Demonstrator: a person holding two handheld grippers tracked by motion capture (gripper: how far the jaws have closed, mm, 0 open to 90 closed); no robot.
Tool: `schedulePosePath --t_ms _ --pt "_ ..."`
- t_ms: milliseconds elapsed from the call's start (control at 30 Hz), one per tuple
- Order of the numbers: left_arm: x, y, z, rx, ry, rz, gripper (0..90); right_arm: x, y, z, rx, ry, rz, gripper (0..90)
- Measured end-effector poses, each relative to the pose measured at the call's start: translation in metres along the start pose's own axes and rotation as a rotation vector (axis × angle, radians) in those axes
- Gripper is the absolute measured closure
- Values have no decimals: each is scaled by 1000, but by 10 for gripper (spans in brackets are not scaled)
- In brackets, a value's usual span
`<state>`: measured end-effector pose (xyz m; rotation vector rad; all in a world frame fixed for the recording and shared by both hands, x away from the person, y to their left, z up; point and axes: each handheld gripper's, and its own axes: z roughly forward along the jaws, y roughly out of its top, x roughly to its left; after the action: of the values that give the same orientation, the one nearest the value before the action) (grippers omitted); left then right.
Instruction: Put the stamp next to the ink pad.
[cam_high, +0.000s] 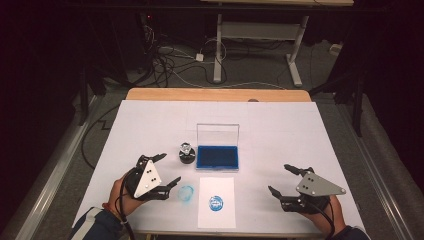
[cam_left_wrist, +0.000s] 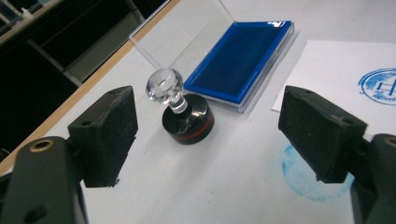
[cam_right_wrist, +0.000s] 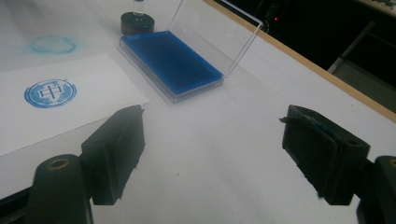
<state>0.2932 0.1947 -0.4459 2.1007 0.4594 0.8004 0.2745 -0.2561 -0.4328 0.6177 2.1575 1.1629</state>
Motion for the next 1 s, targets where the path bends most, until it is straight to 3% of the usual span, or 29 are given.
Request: schedulePosePath --t_ms 167,233,333,533,633,900,1000 --pt "-1 -9 -3 10 1 -9 189 1 0 0 6 0 -6 207" --pt "0 -13 -3 10 -14 -37 189 1 -1 0 5 -2 -4 206" --pt "0 -21 -2 35 -16 -34 188 2 -3 -1 11 -5 -2 206" --pt "-3 -36 0 80 -36 -67 189 2 -5 -2 14 -5 2 206" --pt "-3 -38 -1 71 -39 -94 189 3 -5 -2 14 -2 3 206" --pt "-11 -35 1 70 -55 -71 189 8 -4 -2 16 -4 -13 200" --pt "-11 -36 -2 61 -56 -83 189 10 -2 -3 12 -12 -17 200"
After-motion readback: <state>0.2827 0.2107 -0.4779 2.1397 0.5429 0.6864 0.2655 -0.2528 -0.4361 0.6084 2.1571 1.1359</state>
